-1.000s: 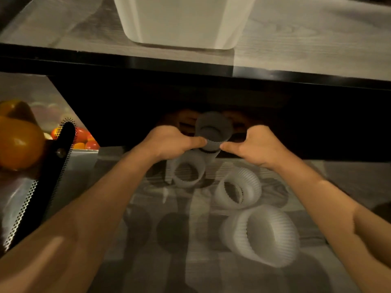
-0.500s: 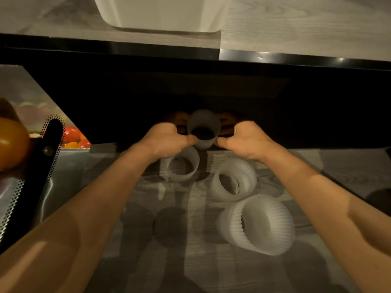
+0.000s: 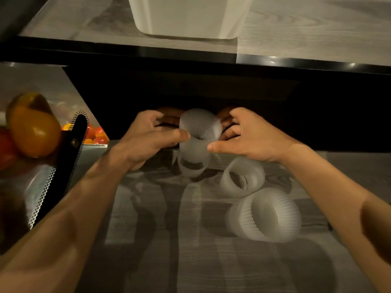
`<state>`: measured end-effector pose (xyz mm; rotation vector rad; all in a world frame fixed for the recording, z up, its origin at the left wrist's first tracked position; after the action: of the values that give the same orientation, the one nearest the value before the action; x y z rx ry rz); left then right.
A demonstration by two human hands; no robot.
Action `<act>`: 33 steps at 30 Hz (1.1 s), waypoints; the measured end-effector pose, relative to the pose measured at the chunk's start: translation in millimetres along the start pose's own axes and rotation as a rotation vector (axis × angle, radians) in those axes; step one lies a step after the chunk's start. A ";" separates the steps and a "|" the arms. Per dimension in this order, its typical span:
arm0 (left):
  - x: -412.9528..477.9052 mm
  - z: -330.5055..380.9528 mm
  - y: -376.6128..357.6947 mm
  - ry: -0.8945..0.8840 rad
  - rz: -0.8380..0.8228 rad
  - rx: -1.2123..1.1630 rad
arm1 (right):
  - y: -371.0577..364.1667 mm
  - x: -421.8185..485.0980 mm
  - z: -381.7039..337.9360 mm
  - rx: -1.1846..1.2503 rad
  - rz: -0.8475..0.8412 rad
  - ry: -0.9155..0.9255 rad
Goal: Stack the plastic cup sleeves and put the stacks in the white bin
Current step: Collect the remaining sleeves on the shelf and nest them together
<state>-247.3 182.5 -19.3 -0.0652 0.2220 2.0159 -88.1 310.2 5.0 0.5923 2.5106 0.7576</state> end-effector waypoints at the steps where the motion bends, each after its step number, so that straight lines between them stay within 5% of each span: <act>1: -2.8 -4.6 0.1 -0.005 -0.006 0.004 | -5.2 -0.4 1.4 0.001 -0.018 -0.005; 9: -4.7 -44.3 -8.8 0.141 -0.104 0.044 | -35.4 14.0 25.5 -0.166 -0.135 -0.061; 14: -4.4 -53.0 -15.9 0.146 -0.130 0.272 | -44.2 20.4 19.3 -0.266 -0.086 0.011; 21: -4.4 -3.7 -16.5 0.059 -0.012 0.119 | 1.1 -3.6 -4.1 -0.039 0.019 0.067; 33: -15.8 46.4 -98.8 -0.086 -0.337 0.166 | 57.7 -96.5 28.7 0.108 0.116 0.024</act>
<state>-149.4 219.2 15.8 0.0834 0.3017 1.6549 20.3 315.8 46.0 0.7765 2.5691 0.6768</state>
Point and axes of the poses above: each hand's wrist, its own x-axis towards the middle knuckle, its own y-axis out of the back of the hand, z = x × y, the point moved 6 cm from there along x, towards the middle knuckle, and after that the axes turned 1 degree about -y, right-handed, at the moved point
